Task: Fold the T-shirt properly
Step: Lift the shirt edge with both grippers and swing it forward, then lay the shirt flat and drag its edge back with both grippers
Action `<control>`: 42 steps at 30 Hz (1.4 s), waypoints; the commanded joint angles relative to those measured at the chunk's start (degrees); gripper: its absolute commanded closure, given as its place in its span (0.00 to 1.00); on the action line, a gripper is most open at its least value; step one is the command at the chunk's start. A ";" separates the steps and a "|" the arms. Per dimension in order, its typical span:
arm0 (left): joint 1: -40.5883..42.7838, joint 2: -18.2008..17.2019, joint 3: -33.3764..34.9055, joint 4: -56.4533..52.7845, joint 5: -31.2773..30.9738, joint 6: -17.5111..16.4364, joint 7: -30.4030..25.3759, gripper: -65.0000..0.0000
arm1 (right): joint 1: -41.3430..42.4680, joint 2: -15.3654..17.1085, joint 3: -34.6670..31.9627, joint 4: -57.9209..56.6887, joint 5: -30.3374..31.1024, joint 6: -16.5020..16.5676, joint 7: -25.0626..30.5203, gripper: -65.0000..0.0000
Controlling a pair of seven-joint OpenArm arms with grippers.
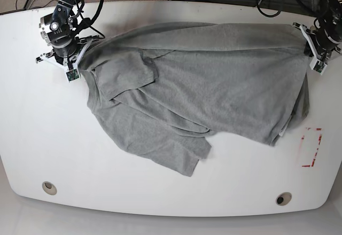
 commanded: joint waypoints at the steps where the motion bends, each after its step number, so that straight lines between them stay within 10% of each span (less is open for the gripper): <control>1: 0.48 -1.23 -1.63 0.95 -0.05 0.01 -0.75 0.98 | 0.55 0.48 0.15 1.09 0.03 -0.34 0.95 0.99; 26: 1.71 -0.88 -19.56 1.13 -0.85 0.01 -0.75 0.99 | 0.99 0.48 0.24 1.09 0.03 -0.34 0.95 0.99; 42: -23.08 -0.97 -14.46 1.30 -2.60 0.01 4.00 0.99 | 15.23 -0.22 0.06 1.09 -0.32 -0.34 0.78 0.98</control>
